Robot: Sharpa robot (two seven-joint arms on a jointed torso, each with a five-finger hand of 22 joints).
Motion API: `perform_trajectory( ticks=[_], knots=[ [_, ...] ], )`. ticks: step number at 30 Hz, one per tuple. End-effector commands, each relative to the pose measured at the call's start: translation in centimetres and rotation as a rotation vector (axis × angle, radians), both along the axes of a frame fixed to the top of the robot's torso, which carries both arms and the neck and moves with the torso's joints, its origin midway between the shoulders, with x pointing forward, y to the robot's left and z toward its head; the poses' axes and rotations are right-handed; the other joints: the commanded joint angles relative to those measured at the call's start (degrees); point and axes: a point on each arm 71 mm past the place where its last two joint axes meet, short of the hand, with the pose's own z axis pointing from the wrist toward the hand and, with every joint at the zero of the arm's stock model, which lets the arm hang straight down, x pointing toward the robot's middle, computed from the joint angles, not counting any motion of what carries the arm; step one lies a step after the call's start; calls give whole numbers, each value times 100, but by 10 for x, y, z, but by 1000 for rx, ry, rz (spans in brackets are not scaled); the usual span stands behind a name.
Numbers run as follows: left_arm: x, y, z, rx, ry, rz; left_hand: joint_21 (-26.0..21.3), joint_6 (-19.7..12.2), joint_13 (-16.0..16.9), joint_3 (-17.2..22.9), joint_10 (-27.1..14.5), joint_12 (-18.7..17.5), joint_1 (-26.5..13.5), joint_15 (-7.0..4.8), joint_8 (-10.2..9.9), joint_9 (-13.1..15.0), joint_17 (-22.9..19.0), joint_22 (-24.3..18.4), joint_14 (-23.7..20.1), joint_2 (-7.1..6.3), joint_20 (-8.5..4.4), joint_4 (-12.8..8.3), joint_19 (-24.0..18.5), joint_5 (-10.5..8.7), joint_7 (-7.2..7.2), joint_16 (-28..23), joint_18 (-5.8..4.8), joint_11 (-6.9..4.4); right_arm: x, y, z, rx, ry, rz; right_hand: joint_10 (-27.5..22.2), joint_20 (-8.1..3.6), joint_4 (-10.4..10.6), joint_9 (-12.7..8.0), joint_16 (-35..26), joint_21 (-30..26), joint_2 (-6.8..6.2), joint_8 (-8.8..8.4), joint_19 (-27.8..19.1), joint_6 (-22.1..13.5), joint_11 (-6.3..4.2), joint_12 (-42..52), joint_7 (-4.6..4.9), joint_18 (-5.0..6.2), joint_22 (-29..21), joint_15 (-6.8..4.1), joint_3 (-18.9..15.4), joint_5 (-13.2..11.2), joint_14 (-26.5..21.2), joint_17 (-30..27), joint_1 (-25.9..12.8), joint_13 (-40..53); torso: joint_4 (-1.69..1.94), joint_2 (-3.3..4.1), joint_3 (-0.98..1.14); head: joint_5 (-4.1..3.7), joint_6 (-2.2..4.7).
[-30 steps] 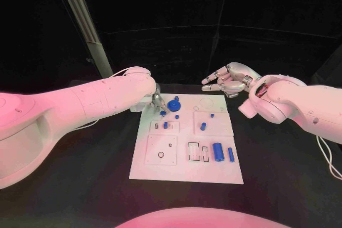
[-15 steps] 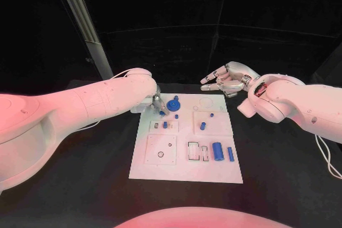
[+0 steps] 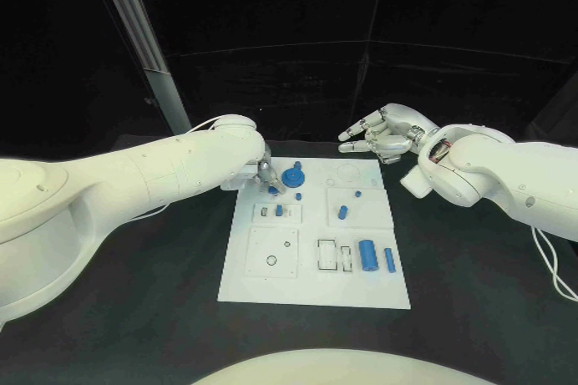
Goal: Assemble the parts on the task board
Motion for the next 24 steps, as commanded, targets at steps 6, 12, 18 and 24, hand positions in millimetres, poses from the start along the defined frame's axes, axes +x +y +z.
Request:
perform_trajectory(
  ticks=[6, 12, 18, 24],
  knots=[
    [-1, 0, -1, -10, 5, -25, -46, -38, -30, 191, -40, -46, 461, -10, -157, -201, 1077, 617, 508, 458, 5, -380, -23, 137, -8, -7, -9, 23, 0, 1, 1, 3, 2, 9, 25, -27, -44, -3, -22, -26, 35, -24, 7, 46, 4, 7, 8, 69, 5, -37, -5, 38, 105, 6, -38, -1, 4, 0, -3, -2, -2],
    [-2, 3, -1, -37, 1, -14, -64, -46, -55, 322, -60, -74, 631, -8, -249, -340, 1060, 613, 504, 597, 6, -617, -29, 403, -6, -20, -6, 23, 0, 1, 1, 3, 3, 10, 25, -27, -44, -3, -22, -26, 35, -24, 7, 46, 4, 7, 8, 69, 5, -37, -5, 38, 105, 6, -38, -1, 5, 2, -2, 6, 2],
    [-3, 8, -1, -55, -5, -3, -76, -74, -72, 496, -74, -91, 654, 4, -324, -450, 1054, 610, 503, 638, 16, -751, -32, 205, 10, -24, -5, 32, 0, 0, 1, 2, 4, 9, 29, -28, -46, -3, -19, -23, 39, -25, 12, 46, 4, 13, 8, 68, 11, -37, -5, 41, 108, 13, -42, 3, 9, -2, 0, 8, 10],
    [-5, 13, -1, -58, -2, 0, -87, -90, -86, 570, -86, -108, 596, 19, -378, -534, 1047, 605, 502, 620, 28, -793, -37, 250, 30, -30, -3, 46, 1, 0, 0, 0, 7, 11, 28, -28, -46, -3, -21, -25, 38, -25, 11, 46, 4, 12, 8, 69, 7, -37, -6, 41, 108, 11, -45, 1, 10, -4, -1, 16, 14]
  ],
)
